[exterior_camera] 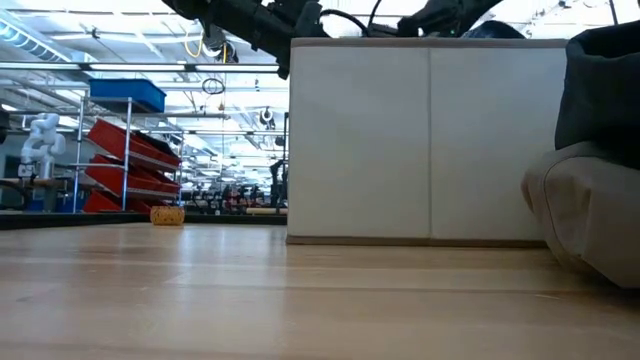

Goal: Sort clothes
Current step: Put the blue plaid shirt into the laundry organizer

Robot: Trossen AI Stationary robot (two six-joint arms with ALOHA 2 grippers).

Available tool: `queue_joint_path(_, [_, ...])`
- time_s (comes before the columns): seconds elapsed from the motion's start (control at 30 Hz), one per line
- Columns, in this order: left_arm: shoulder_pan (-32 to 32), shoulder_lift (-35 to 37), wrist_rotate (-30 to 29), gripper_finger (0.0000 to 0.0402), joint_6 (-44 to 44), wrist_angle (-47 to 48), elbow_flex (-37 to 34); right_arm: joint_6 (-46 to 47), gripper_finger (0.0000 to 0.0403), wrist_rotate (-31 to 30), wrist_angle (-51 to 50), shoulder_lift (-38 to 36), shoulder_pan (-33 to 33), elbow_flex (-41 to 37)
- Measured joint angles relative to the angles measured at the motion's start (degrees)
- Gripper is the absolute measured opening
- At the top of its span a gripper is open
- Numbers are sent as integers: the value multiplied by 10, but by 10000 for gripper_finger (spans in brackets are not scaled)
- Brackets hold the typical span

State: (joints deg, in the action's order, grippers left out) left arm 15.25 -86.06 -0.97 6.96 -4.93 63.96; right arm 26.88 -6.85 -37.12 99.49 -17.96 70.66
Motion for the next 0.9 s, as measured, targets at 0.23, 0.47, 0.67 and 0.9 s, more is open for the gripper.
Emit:
queue_joint_path(0.23, [1, 2, -7, 178, 14, 11, 2, -8, 130, -38, -125, -53, 13, 102])
queue_joint_path(0.47, [1, 0, -9, 178, 14, 14, 0, -13, 130, -83, -216, -84, 39, 192])
queue_joint_path(0.67, [1, 0, -9, 178, 14, 14, 0, -24, 130, -80, -257, -103, 65, 273])
queue_joint_path(0.9, [1, 0, -10, 178, 15, 24, 0, 41, 130, -7, -401, -106, 149, 341])
